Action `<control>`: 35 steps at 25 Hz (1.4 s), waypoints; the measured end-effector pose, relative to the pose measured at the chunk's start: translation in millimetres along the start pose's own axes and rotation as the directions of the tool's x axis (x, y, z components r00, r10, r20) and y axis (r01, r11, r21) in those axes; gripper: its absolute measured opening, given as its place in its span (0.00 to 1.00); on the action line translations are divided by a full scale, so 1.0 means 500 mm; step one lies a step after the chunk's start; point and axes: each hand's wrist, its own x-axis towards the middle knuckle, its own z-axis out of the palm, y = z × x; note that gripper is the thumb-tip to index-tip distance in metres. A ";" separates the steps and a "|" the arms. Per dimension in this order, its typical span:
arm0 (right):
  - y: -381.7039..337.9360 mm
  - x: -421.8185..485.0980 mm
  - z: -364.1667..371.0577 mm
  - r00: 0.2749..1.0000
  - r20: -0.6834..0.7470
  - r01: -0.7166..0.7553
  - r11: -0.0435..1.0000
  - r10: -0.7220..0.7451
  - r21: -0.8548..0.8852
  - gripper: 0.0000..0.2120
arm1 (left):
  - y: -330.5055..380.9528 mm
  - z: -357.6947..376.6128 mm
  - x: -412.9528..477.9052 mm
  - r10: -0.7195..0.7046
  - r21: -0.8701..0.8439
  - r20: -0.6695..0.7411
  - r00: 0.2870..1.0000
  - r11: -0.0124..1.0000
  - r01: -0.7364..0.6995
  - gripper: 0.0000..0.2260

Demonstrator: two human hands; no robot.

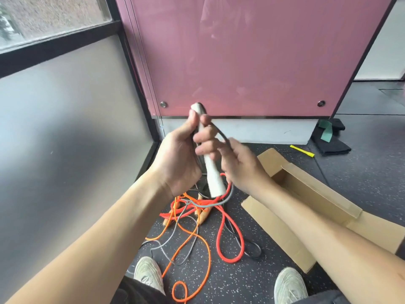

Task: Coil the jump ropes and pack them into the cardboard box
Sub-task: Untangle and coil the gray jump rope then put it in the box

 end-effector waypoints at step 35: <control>-0.054 -0.039 0.017 0.945 0.303 0.032 0.893 0.119 -0.449 0.22 | 0.036 -0.103 0.070 0.693 0.586 -0.283 0.663 0.672 -0.453 0.12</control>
